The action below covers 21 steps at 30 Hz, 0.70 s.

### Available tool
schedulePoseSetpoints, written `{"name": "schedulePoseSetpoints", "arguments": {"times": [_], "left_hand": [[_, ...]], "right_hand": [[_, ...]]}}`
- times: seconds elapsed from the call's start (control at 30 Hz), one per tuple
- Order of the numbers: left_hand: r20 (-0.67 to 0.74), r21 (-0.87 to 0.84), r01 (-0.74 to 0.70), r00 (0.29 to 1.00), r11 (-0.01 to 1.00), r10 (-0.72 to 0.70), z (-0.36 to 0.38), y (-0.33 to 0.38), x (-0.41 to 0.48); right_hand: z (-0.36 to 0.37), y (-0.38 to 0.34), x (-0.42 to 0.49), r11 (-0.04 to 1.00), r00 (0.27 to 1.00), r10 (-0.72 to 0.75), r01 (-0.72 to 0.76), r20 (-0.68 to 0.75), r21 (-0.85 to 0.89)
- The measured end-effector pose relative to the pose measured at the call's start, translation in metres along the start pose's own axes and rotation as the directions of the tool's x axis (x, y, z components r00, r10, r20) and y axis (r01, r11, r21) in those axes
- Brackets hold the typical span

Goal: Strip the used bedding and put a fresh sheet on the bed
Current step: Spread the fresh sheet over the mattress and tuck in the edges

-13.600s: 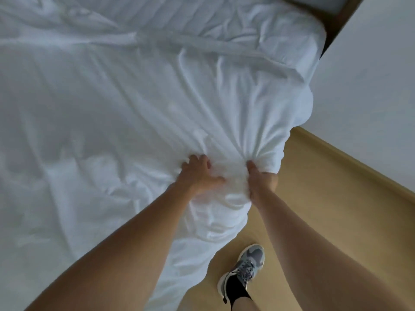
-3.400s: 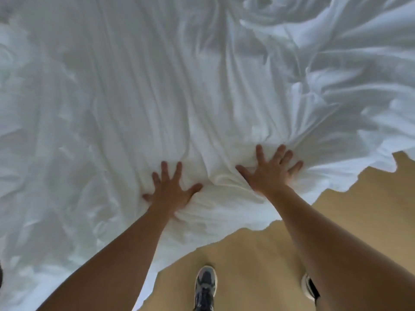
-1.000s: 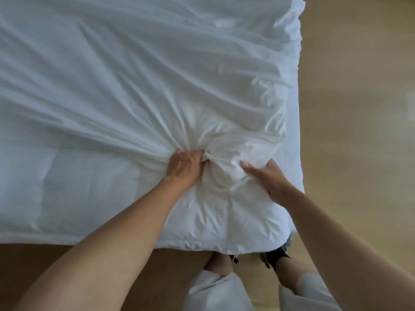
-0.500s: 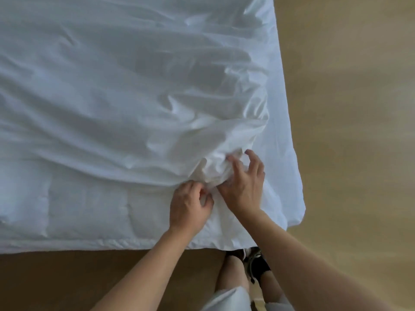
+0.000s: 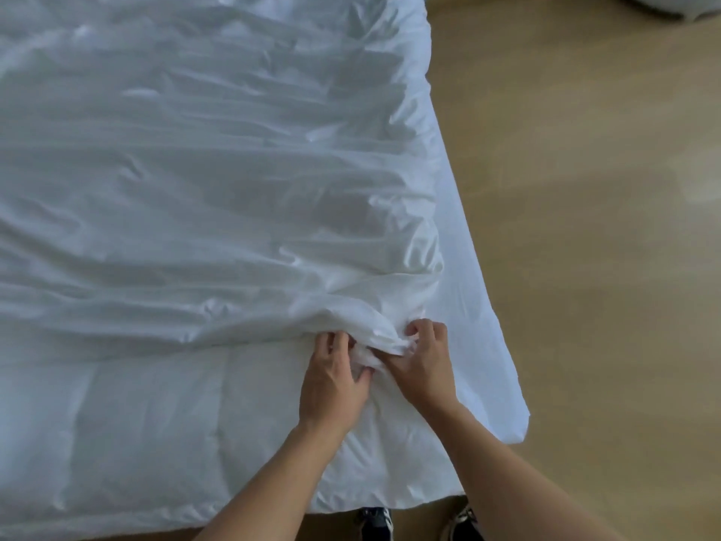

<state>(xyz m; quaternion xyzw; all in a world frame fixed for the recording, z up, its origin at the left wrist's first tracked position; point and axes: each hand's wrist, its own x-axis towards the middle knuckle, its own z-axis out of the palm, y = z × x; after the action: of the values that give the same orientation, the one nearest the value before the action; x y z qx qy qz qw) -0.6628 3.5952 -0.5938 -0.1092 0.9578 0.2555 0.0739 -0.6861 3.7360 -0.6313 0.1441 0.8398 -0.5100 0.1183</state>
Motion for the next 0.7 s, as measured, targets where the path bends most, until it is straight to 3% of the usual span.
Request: {"name": "schedulePoseSetpoints", "arguments": {"times": [0.07, 0.13, 0.2, 0.27, 0.37, 0.5, 0.63, 0.7], "left_hand": [[0.003, 0.027, 0.159, 0.987, 0.987, -0.159, 0.001, -0.005, 0.008], [0.162, 0.034, 0.389, 0.907, 0.920, -0.389, 0.001, -0.006, 0.014], [0.438, -0.122, 0.528, 0.788, 0.840, -0.432, 0.006, -0.003, 0.013], [0.536, -0.262, 0.592, 0.746, 0.762, -0.395, 0.014, 0.000, 0.009], [0.458, -0.327, 0.546, 0.806, 0.771, -0.375, 0.027, -0.002, 0.009], [0.330, -0.401, 0.455, 0.881, 0.795, -0.338, 0.036, 0.007, 0.016], [0.252, -0.428, 0.480, 0.877, 0.766, -0.409, 0.035, 0.011, 0.019], [0.265, -0.512, 0.468, 0.884, 0.720, -0.386, 0.034, 0.006, 0.013]], "right_hand": [[0.006, 0.000, 0.006, 0.993, 0.992, 0.111, -0.113, -0.066, -0.033], [0.013, -0.006, 0.011, 0.969, 0.968, 0.237, -0.241, -0.077, -0.047], [0.017, -0.009, 0.014, 0.956, 0.957, 0.287, -0.288, -0.026, -0.060], [0.016, -0.008, 0.018, 0.951, 0.953, 0.299, -0.293, 0.052, -0.100], [0.010, -0.009, 0.021, 0.950, 0.951, 0.289, -0.269, 0.111, -0.160], [-0.001, 0.006, 0.011, 0.919, 0.982, 0.191, -0.177, 0.003, -0.353], [-0.031, 0.047, -0.026, 0.756, 0.996, 0.010, -0.062, -0.083, -0.651], [-0.032, 0.056, -0.040, 0.721, 0.994, -0.006, -0.069, -0.106, -0.689]]}}
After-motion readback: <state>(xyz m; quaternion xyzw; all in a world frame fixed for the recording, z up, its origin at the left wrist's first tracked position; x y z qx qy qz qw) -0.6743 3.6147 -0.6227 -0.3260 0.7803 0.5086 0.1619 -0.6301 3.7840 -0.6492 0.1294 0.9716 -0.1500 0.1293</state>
